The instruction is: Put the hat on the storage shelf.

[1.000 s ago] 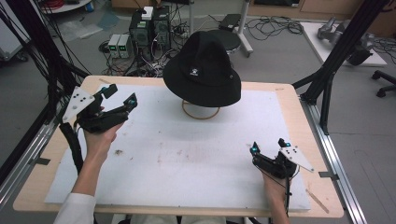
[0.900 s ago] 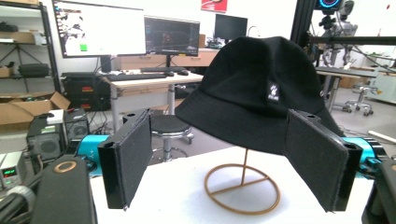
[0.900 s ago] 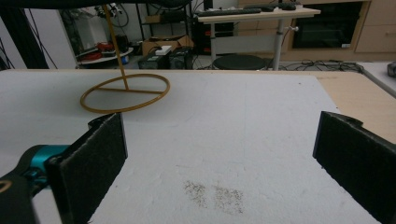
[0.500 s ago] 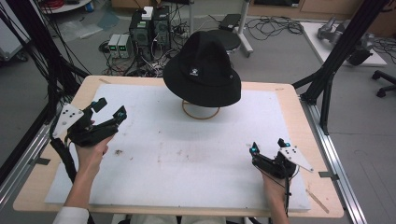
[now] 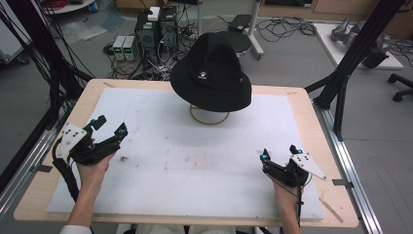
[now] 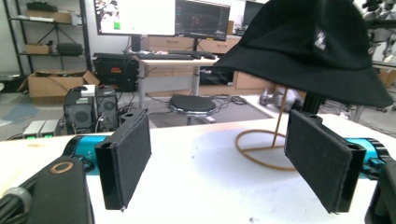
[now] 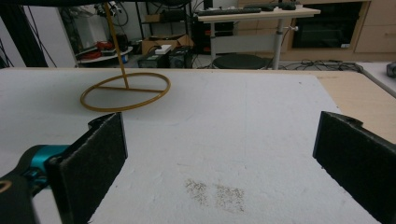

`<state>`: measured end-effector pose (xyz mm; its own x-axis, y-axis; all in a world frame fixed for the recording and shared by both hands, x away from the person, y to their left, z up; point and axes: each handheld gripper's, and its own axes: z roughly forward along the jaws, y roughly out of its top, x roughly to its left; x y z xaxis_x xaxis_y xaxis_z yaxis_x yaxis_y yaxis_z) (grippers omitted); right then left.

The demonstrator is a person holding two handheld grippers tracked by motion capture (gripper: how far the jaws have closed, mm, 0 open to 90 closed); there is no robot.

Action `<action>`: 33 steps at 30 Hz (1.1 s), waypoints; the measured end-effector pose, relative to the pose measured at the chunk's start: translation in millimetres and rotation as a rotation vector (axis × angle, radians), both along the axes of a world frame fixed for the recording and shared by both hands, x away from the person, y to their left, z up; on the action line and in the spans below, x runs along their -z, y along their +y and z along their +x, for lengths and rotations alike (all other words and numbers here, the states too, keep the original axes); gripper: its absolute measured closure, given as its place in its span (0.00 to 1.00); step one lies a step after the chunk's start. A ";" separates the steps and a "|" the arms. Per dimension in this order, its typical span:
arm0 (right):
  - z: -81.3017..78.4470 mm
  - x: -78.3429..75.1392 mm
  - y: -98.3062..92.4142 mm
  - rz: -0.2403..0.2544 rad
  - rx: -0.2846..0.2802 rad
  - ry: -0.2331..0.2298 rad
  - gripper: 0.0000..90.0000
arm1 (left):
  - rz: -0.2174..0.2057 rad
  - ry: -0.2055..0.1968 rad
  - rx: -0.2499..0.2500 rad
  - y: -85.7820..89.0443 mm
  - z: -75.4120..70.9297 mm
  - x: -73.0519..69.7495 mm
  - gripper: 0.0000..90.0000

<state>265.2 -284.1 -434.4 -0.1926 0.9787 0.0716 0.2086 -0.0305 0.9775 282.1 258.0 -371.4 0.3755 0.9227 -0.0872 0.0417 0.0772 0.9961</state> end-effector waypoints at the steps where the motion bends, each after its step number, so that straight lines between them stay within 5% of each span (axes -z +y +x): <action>1: 0.0 0.0 0.1 -0.002 0.000 -0.001 0.02 | 0.001 0.003 -0.004 1.1 -0.4 3.8 0.26; 16: -0.3 0.7 2.6 -0.010 -0.004 0.006 0.02 | 0.009 0.027 -0.083 20.3 -4.8 39.2 0.27; 33: -0.8 1.7 4.2 -0.017 -0.021 0.011 0.02 | 0.015 0.057 -0.097 28.9 -8.6 55.1 0.28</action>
<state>264.4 -279.9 -436.1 -0.2126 0.9755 0.0570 0.2193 -0.0092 0.9756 273.5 286.8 -426.5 0.2788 0.9559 -0.0918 0.0915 0.0687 0.9934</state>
